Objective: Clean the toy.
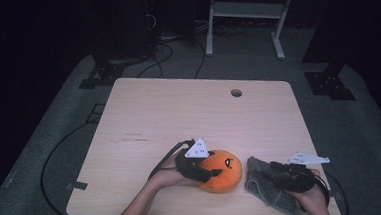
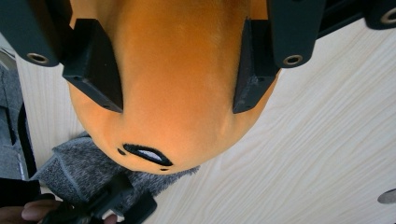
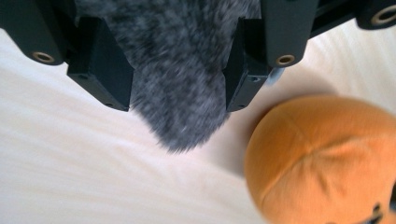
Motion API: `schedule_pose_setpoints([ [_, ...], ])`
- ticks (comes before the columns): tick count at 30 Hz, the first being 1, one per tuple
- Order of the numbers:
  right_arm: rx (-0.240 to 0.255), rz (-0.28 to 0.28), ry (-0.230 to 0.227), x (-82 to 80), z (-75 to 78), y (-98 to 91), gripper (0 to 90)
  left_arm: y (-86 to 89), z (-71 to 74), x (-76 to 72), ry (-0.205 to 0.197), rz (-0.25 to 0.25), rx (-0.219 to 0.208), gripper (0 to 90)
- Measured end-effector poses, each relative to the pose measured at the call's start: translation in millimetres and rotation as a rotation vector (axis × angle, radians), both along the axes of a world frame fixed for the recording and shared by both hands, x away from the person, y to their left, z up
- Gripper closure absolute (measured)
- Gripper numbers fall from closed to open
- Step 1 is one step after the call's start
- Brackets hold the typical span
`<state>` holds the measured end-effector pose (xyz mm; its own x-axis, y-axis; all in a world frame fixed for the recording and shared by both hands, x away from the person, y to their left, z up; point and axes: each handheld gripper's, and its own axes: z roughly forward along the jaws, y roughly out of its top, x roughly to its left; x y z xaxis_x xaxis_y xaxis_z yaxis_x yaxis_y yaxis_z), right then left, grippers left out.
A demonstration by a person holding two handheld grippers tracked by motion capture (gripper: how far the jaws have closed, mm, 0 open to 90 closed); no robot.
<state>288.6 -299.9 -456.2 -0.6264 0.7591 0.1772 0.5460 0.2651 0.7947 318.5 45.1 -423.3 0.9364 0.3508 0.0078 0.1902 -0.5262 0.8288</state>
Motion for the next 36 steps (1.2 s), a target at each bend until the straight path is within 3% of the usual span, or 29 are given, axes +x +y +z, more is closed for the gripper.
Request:
schedule_pose_setpoints([
  [4, 0.032, -0.002, -0.052, -4.6, 6.6, 0.4, 39.8, 1.0, 4.1, 2.3, -0.003, 0.011, -0.011, 40.6],
  [7, 0.054, 0.017, -0.043, -6.7, 6.2, 2.3, 39.3, 1.3, 4.2, 5.2, -0.002, 0.014, -0.012, 41.7],
  [11, 0.054, 0.027, -0.049, -8.7, 7.3, 5.7, 39.3, 5.7, 6.8, 8.0, -0.037, 0.054, -0.009, 42.5],
  [18, 0.042, 0.037, -0.060, -9.9, 9.2, 12.1, 39.2, 29.6, 12.7, 17.0, -0.151, 0.246, -0.015, 42.4],
  [21, 0.033, 0.049, -0.058, -9.3, 8.5, 16.6, 39.4, 36.7, 8.9, 21.9, -0.171, 0.325, -0.028, 42.2],
  [26, 0.022, 0.069, -0.048, -7.1, 6.8, 22.7, 39.5, 38.1, -0.1, 26.7, -0.146, 0.342, -0.035, 41.0],
  [29, 0.013, 0.076, -0.048, -6.5, 6.1, 23.6, 39.5, 37.2, -0.2, 25.1, -0.140, 0.339, -0.030, 35.0],
  [36, 0.014, 0.063, -0.054, -9.1, 7.4, 22.1, 39.4, 47.7, 11.4, 22.6, -0.099, 0.325, -0.061, 19.5],
])
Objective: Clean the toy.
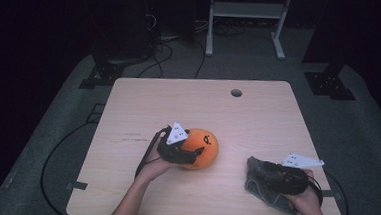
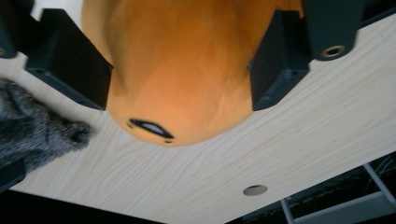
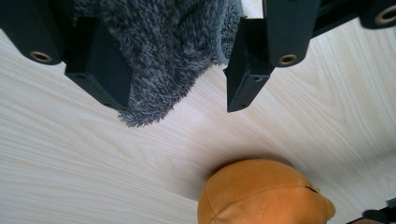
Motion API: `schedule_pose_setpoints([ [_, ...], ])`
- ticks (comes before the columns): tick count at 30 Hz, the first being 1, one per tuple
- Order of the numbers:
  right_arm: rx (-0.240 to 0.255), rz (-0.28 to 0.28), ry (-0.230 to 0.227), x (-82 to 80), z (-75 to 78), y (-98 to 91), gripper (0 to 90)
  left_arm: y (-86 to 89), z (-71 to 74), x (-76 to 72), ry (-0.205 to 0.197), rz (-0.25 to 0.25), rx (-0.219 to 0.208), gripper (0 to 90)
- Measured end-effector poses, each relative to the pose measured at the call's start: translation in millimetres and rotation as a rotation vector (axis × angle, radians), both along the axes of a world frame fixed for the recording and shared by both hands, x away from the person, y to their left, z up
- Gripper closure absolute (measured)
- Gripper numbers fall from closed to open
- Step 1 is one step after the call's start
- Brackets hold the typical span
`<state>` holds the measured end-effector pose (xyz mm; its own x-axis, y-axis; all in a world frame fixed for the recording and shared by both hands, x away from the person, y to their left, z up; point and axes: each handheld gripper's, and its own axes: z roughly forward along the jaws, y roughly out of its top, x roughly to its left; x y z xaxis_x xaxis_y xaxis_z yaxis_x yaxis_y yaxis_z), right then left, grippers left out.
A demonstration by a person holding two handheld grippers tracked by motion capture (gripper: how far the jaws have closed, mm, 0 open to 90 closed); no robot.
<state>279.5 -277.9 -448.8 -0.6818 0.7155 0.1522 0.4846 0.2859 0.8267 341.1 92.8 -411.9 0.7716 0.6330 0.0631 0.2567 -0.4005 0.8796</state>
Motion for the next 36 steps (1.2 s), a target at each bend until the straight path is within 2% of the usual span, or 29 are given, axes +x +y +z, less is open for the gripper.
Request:
schedule_pose_setpoints([
  [8, 0.014, -0.010, 0.005, 2.6, 0.7, -3.8, 39.0, 20.7, 7.7, -4.4, -0.005, 0.024, -0.028, 14.3],
  [13, 0.000, -0.013, 0.001, 3.9, 2.8, -4.7, 38.5, 36.5, 10.4, -12.6, -0.012, 0.040, -0.022, 13.0],
  [16, 0.007, -0.019, -0.003, 3.4, 5.1, -6.5, 38.4, 47.8, 10.3, -17.9, -0.013, 0.065, -0.037, 12.6],
  [19, 0.007, -0.019, -0.003, 3.2, 5.6, -6.9, 38.4, 57.8, 8.1, -19.3, -0.001, 0.096, -0.015, 12.7],
  [22, 0.013, -0.021, -0.002, 2.2, 6.4, -7.2, 38.4, 67.1, 7.6, -23.4, -0.002, 0.114, -0.026, 12.6],
  [27, 0.009, -0.025, -0.007, -1.0, 6.8, -7.1, 38.9, 77.4, 0.1, -30.6, 0.014, 0.102, -0.027, 11.2],
  [28, 0.006, -0.032, -0.014, -0.9, 7.1, -7.4, 39.3, 78.2, -1.3, -30.4, 0.023, 0.100, -0.016, 10.9],
  [36, 0.013, -0.036, -0.016, -0.6, 6.4, -10.2, 39.6, 84.9, -8.4, -31.7, 0.015, 0.100, -0.015, 9.8],
])
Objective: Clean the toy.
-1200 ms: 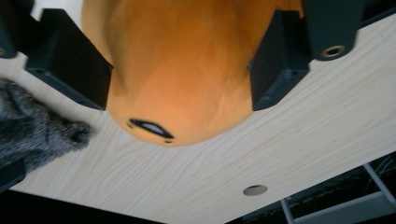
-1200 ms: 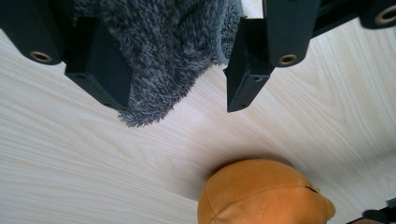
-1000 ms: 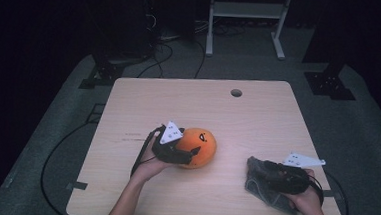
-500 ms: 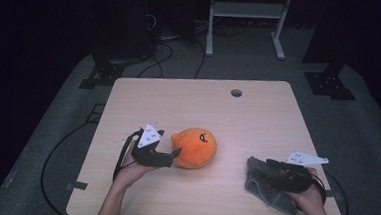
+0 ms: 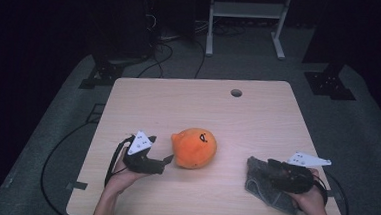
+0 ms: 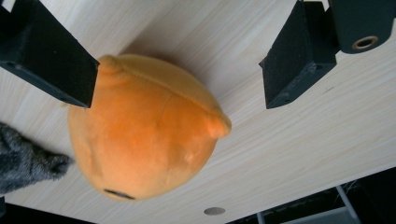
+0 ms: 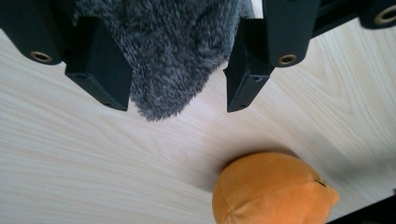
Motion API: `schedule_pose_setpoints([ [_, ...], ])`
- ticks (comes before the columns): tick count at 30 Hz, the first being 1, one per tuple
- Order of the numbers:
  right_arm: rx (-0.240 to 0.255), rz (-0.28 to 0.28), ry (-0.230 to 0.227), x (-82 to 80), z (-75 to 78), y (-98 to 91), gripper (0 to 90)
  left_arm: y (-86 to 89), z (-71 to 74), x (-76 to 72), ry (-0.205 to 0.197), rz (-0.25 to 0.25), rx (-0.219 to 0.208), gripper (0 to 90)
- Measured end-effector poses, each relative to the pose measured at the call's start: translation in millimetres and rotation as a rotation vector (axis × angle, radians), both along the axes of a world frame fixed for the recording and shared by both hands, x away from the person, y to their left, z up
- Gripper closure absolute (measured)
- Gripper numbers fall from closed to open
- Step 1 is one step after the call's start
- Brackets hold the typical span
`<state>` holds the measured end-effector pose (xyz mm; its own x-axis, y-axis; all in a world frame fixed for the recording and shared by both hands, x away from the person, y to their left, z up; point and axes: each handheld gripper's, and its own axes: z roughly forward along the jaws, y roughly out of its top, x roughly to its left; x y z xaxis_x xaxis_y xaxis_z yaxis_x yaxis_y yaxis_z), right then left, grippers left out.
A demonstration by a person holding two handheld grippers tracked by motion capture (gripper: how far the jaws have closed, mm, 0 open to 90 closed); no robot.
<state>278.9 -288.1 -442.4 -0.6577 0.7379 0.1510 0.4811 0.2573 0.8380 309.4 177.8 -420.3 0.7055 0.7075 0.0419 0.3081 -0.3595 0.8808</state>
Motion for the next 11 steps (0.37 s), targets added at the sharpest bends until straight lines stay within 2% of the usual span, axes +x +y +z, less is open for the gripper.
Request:
schedule_pose_setpoints([
  [8, 0.002, -0.003, 0.009, -1.2, -2.8, -2.5, 40.5, 10.7, -6.3, 0.0, -0.003, 0.004, -0.001, 9.2],
  [11, 0.008, -0.005, 0.008, -0.9, -2.4, -3.9, 40.4, 12.8, -7.4, 4.3, 0.010, 0.012, -0.026, 9.2],
])
